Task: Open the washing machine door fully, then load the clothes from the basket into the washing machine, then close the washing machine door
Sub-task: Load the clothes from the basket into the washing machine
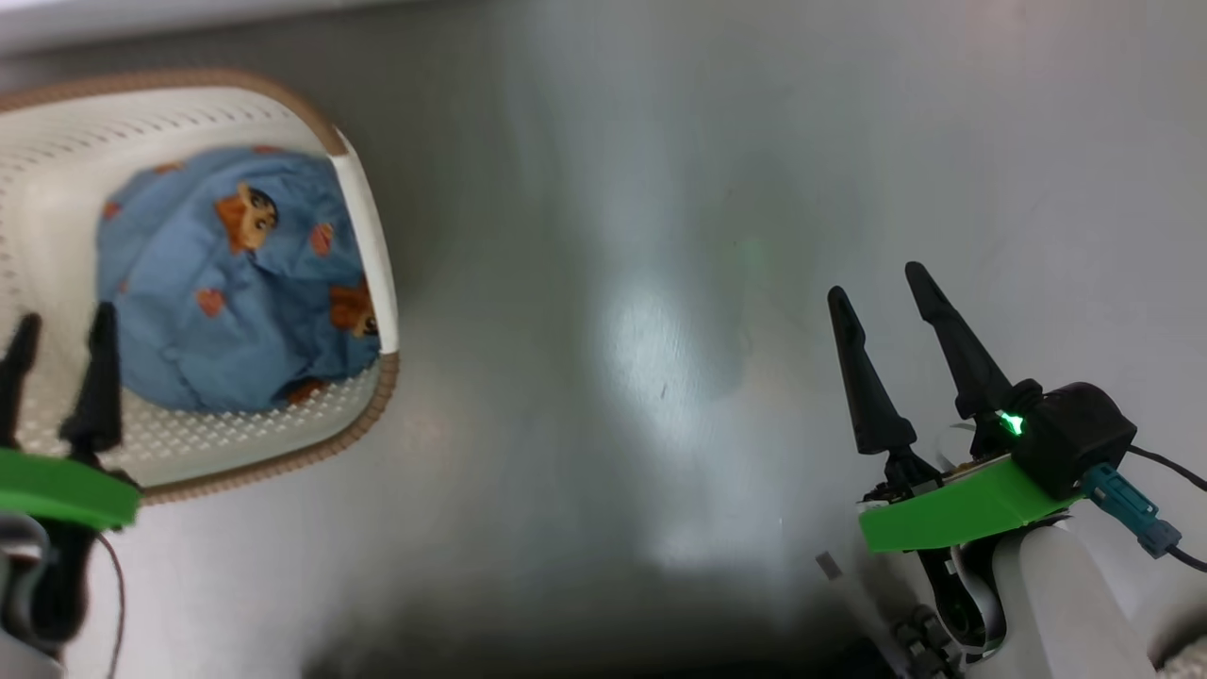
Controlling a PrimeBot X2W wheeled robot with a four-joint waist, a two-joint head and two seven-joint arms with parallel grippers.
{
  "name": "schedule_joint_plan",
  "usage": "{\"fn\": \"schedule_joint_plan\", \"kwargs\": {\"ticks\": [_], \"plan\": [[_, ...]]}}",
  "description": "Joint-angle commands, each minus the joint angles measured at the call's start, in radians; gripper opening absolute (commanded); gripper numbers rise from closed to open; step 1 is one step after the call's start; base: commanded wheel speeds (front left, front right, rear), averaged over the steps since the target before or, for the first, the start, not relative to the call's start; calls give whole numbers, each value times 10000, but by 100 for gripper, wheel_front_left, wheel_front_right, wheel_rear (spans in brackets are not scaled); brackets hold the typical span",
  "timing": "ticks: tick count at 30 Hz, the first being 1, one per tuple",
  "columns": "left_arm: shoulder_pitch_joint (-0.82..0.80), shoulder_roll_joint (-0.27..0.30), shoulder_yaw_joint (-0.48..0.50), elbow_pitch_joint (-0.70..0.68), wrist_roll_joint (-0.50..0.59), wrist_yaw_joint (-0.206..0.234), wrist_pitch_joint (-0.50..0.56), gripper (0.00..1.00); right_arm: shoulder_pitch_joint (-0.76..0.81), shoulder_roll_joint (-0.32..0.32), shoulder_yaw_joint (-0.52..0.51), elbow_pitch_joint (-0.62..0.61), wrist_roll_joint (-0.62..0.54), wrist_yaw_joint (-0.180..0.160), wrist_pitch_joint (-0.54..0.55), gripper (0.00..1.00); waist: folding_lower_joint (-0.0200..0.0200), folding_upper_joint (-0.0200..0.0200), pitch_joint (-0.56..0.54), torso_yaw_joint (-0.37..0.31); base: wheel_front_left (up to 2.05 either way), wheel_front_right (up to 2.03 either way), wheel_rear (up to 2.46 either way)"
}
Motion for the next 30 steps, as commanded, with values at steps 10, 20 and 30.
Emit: {"fn": "schedule_joint_plan", "kwargs": {"ticks": [10,20,30], "plan": [[-1419,1998,-2160,604,-1900,-28,-65,100,160,28,430,-463,308,16,-48,100,0,0,1246,-404,0,0,0],[-2525,2876,-4158,1155,-3198,-28,-65,100,177,28,619,-607,462,16,-48,100,0,0,1675,-681,0,0,0],[-3667,3513,-6292,1862,-4248,-29,237,100,573,28,796,-713,588,16,-48,100,0,0,1801,-959,0,0,0]]}}
